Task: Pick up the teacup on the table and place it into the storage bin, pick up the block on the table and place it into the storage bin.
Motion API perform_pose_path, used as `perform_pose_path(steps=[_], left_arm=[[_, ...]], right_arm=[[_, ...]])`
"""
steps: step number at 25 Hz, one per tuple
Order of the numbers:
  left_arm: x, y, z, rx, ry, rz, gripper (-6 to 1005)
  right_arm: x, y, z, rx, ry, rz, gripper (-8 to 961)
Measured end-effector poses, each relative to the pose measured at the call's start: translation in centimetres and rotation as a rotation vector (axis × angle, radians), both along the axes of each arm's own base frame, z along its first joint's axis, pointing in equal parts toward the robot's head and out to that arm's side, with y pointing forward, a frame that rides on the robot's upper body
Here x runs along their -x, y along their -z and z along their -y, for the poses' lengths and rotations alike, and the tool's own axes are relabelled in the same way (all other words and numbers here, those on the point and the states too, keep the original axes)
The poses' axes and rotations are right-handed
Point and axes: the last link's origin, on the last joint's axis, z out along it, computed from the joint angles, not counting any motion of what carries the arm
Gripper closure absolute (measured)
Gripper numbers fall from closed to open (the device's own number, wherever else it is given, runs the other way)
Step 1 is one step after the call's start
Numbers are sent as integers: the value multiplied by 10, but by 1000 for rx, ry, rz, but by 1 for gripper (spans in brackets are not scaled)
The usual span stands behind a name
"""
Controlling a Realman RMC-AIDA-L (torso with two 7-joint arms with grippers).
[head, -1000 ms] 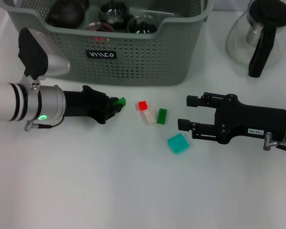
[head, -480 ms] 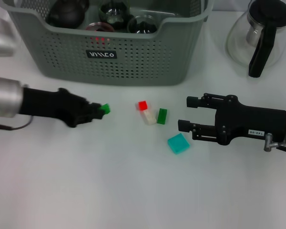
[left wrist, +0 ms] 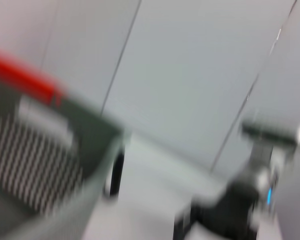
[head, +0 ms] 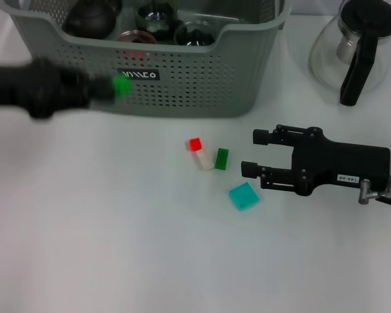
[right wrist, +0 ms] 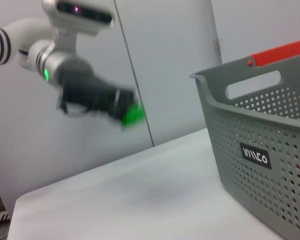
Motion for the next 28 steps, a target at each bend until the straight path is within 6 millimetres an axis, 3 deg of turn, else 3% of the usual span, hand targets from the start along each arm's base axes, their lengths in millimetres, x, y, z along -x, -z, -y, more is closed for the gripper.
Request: perform_pose_path(steps=[6,12,16,21,28], left_arm=[[-41,-28,-37,-88,-56,208,821],[-66,-43,-95,-142,-287,189,815],[-71,-37,-124,-167,-423,0,810],[-80,-13,-145,-193,-472,-286,805],[-91,4,-157,-262,-502,-382,797]], right_arm=[[0,0,0,1,-2,-1,208],[2,1,-1,0,-4,-2,208],[2,1,-1,-2,-4,0,207],[6,2,-4,-2,-14,-1,207],[7,3,-5,1,-17,-2,207]])
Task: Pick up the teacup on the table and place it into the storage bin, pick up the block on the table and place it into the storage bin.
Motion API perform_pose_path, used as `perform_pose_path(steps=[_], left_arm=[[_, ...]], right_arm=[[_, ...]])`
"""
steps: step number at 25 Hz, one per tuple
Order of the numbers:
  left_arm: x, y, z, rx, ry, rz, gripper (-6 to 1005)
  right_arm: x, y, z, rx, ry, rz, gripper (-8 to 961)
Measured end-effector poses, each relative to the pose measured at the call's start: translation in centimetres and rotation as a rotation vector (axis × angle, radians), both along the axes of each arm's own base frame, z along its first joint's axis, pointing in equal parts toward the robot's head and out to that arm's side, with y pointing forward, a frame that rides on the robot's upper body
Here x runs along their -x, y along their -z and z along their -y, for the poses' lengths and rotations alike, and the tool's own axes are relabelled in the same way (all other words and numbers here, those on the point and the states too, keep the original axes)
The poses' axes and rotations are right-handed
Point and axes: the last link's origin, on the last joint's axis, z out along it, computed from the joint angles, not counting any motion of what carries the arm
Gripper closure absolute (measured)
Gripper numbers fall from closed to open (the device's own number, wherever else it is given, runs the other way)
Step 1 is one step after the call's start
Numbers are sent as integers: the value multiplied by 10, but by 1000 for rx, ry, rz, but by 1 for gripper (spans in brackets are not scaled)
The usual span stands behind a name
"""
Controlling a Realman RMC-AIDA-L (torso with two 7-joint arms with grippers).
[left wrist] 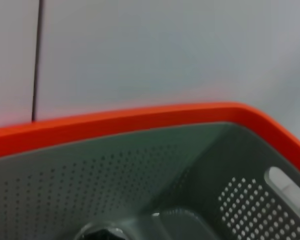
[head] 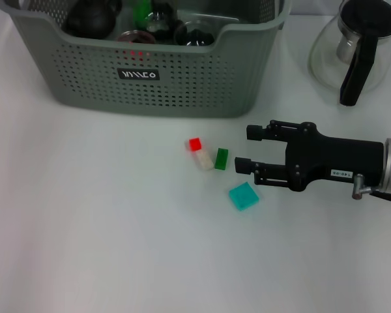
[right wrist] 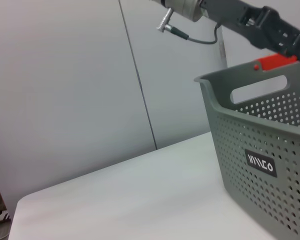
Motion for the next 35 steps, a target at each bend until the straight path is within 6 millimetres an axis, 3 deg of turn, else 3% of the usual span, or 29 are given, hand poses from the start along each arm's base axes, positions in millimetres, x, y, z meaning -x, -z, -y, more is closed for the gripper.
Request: perform_pose_path(steps=[4,10,11,13,15,17,20,25,30,35], left_arm=[[-5,-9,4,-44,26,54,793],[-5,-34,38,-112,223,322,586],[-3,-39,50,-127,296,404,552],[18,-53,92,-130,499,661,432],[33,-59,109,-146,564,733,313],[45,-61,120,-164,589,764,257],[70,-53,143,-181,593,723,172],[98,-24,177,-104,574,600,171],[118,6,195,27,525,485,171],[125,25,198,179,469,401,171]], right_arm=[[-1,0,1,0,2,0,207],[-1,0,1,1,3,0,207],[-1,0,1,1,3,-1,207],[-1,1,1,1,3,0,207],[-1,0,1,1,3,0,207],[-1,0,1,0,3,0,207],[-1,0,0,0,3,0,207],[-2,-1,1,-1,5,1,208],[-3,-1,2,-1,8,1,208],[-3,-1,2,1,9,2,207]])
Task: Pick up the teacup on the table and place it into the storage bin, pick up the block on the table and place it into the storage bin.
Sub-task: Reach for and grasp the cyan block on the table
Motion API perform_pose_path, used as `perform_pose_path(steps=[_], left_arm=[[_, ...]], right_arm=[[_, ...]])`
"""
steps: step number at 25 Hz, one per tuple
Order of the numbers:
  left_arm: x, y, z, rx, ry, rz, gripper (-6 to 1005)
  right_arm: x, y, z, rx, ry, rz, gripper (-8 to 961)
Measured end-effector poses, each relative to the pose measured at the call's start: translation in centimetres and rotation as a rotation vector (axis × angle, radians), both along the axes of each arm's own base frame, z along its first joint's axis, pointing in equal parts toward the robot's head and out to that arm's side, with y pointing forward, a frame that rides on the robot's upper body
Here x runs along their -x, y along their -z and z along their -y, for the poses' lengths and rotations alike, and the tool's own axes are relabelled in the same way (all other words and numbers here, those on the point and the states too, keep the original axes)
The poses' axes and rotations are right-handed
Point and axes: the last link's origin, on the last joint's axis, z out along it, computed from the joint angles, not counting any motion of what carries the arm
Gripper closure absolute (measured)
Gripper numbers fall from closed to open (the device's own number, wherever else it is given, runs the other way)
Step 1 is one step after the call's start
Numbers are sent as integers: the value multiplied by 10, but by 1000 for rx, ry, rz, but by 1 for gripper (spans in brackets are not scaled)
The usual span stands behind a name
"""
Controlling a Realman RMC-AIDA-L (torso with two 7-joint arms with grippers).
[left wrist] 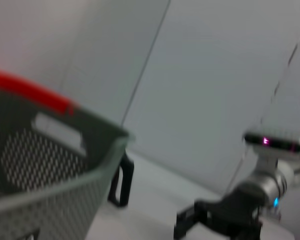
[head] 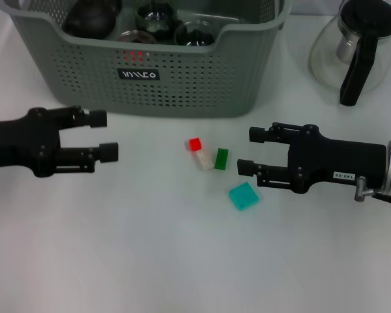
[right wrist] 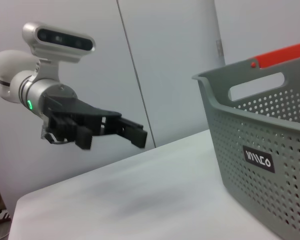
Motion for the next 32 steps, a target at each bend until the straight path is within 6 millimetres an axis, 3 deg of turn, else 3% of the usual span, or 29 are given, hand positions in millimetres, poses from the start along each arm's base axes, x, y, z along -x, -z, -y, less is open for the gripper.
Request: perform_pose_path(steps=[7,14,21,26,32], left_arm=[[6,7,1,32,-18,-51,171],[13,12,3,15,-60,-60,171],[16,16,2,4,-84,-59,171],[17,17,2,-2,-91,-61,171],[22,18,2,-23,-123,-59,171]], right_arm=[[-3,-2,1,47,19,26,207],[1,-19,-9,161,33,219,208],[40,-37,-35,228,1,482,208],[74,-25,-48,275,-93,700,208],[106,1,-48,302,-207,864,209]])
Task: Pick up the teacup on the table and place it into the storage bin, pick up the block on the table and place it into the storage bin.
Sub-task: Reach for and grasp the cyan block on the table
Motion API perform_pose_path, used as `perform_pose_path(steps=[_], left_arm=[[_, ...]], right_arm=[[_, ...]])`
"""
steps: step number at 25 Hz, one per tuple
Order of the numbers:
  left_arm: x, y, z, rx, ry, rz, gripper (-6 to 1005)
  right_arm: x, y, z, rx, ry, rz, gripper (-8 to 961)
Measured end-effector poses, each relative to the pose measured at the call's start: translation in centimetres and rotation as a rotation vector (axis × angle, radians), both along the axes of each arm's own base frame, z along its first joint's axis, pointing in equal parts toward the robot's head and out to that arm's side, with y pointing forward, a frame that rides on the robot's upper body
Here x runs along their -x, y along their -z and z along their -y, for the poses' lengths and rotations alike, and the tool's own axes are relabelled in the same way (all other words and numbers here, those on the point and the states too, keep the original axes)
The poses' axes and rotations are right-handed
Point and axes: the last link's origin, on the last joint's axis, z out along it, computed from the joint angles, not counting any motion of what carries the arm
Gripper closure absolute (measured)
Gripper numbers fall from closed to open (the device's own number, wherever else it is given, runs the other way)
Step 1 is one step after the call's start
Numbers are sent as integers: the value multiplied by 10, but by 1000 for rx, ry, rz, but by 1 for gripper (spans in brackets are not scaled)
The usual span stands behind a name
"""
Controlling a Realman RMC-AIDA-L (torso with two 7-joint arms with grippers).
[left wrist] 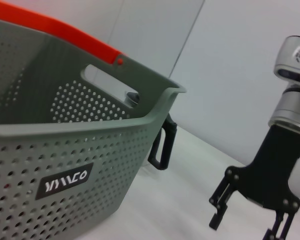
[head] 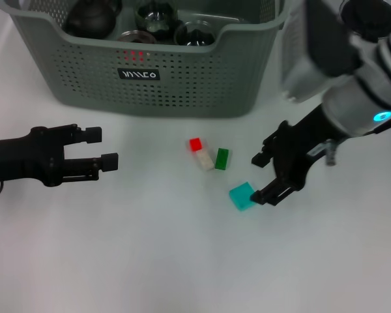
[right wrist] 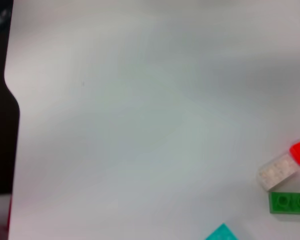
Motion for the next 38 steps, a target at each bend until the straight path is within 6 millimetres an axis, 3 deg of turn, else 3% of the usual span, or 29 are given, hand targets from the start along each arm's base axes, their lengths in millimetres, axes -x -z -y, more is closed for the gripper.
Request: perform_pose_path(steps=[8,19,38], left_arm=[[5,3,-1,-15,-27,-7,171],[5,5,-3,-19,-28,-8,171],[8,8,-1,-18,-48,-14,171]], right_arm=[[10,26,6,14,-86,132,209],[9,54,12,-5,-195,146,208],[2,64,12,-5,-174,137,208]])
